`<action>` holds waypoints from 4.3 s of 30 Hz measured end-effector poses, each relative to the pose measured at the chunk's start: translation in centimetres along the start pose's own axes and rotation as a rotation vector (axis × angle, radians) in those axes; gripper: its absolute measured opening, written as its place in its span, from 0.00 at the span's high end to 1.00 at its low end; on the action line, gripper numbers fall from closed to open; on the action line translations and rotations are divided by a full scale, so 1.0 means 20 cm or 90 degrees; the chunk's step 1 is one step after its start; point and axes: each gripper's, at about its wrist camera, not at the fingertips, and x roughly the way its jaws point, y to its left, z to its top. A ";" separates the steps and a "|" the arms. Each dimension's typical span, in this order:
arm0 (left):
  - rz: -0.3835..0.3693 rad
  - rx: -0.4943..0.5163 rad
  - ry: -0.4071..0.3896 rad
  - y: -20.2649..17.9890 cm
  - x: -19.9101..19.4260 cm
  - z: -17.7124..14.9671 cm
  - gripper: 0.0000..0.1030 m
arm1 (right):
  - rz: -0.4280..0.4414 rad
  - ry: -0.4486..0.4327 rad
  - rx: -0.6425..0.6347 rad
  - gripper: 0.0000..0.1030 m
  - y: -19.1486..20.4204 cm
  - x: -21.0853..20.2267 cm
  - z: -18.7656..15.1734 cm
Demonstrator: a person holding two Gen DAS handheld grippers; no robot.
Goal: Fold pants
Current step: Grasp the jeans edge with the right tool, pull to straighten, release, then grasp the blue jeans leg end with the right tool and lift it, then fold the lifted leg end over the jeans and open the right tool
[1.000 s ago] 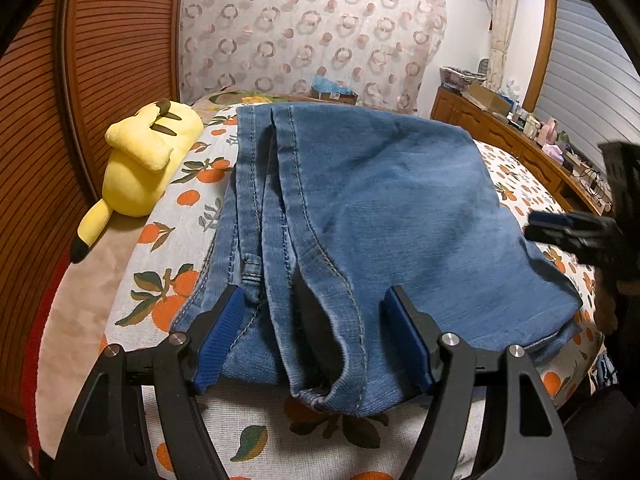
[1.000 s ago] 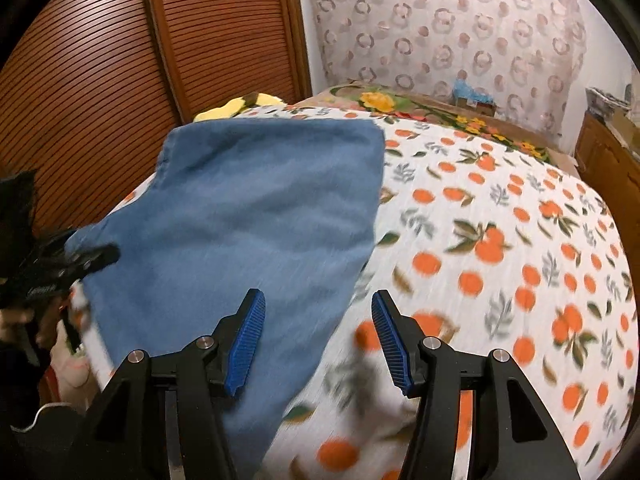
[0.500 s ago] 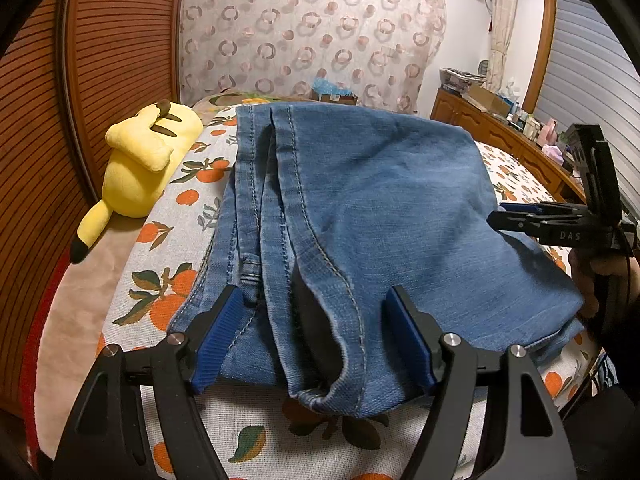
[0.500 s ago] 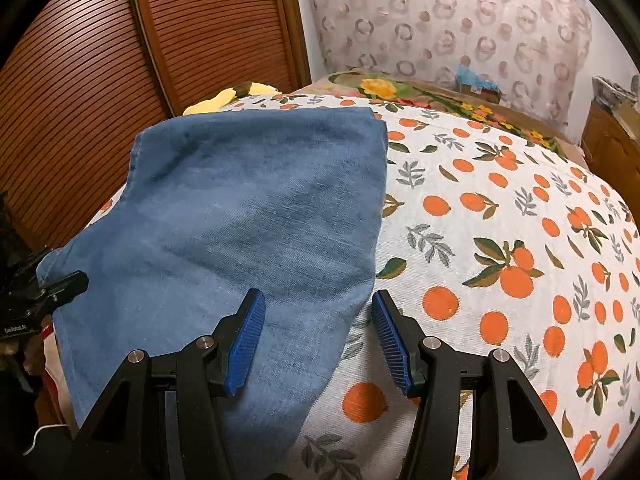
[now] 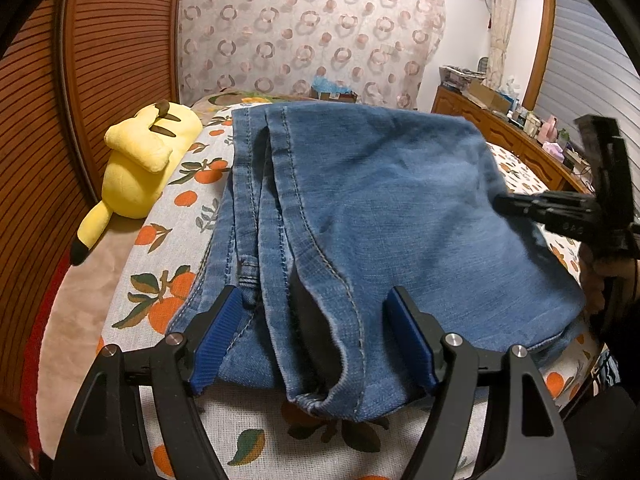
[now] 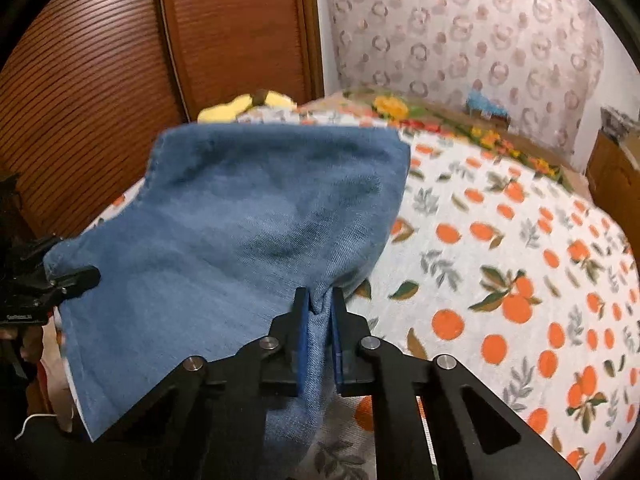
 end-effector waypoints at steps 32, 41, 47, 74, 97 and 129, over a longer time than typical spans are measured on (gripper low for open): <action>-0.096 0.092 -0.020 -0.48 0.09 0.32 0.26 | -0.122 -0.048 0.086 0.94 -0.31 -0.45 -0.07; -0.117 0.119 0.009 -0.60 0.21 0.28 0.26 | -0.105 -0.016 0.130 0.53 -0.30 -0.40 -0.23; -0.100 0.105 0.021 -0.52 0.28 0.23 0.26 | -0.086 -0.002 0.160 0.44 -0.29 -0.41 -0.34; -0.092 0.124 0.025 -0.46 0.28 0.20 0.26 | -0.048 -0.010 0.183 0.61 -0.18 -0.44 -0.42; -0.092 0.103 0.023 -0.46 0.27 0.20 0.26 | -0.004 -0.118 0.087 0.87 0.02 -0.63 -0.13; -0.013 -0.026 -0.082 0.09 -0.08 0.28 0.26 | 0.200 -0.054 -0.061 0.93 0.37 -0.13 0.12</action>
